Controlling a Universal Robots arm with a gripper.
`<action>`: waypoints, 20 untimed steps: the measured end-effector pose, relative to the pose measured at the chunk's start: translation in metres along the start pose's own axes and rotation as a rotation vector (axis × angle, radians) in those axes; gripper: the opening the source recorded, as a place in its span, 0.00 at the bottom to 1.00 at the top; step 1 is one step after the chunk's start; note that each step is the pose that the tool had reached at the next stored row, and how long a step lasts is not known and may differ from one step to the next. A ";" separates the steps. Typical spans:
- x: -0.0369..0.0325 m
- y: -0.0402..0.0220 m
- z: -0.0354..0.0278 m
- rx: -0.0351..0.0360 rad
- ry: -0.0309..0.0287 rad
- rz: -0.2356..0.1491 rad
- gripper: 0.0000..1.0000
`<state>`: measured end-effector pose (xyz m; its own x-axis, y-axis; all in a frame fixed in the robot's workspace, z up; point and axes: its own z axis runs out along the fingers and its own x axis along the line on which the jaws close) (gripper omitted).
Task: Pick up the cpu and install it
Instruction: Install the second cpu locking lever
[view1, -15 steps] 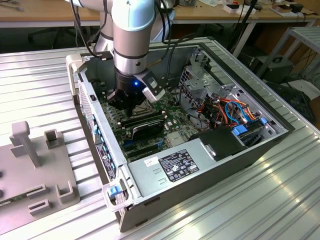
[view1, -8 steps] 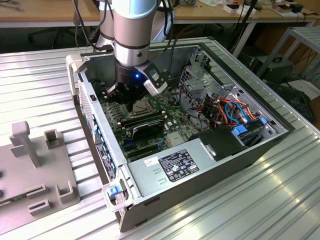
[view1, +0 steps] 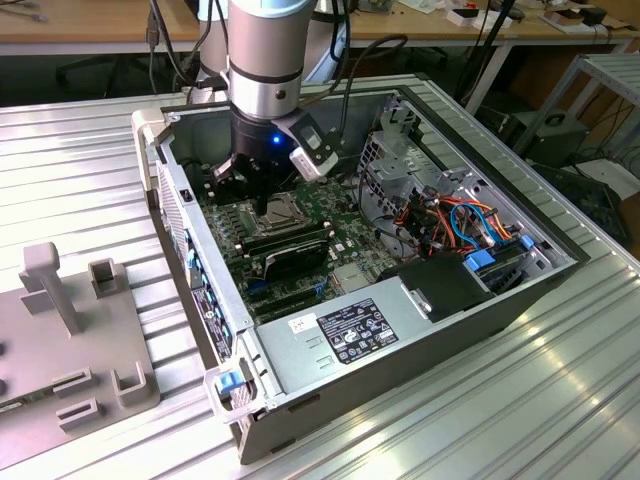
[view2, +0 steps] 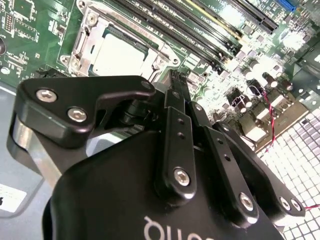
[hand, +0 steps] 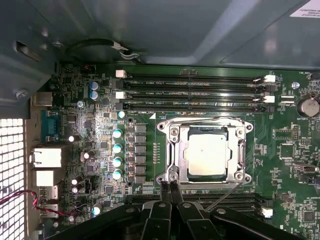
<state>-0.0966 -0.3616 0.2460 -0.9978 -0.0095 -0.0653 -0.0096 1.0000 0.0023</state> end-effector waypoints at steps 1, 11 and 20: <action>0.0000 0.0000 0.0000 0.0000 0.0000 0.000 0.11; -0.0004 0.0000 -0.0068 0.0001 0.0001 0.000 0.11; -0.0115 -0.0001 -0.0062 0.0003 0.0002 0.000 0.11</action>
<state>-0.0855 -0.3616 0.2529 -0.9978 -0.0095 -0.0651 -0.0097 1.0000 0.0020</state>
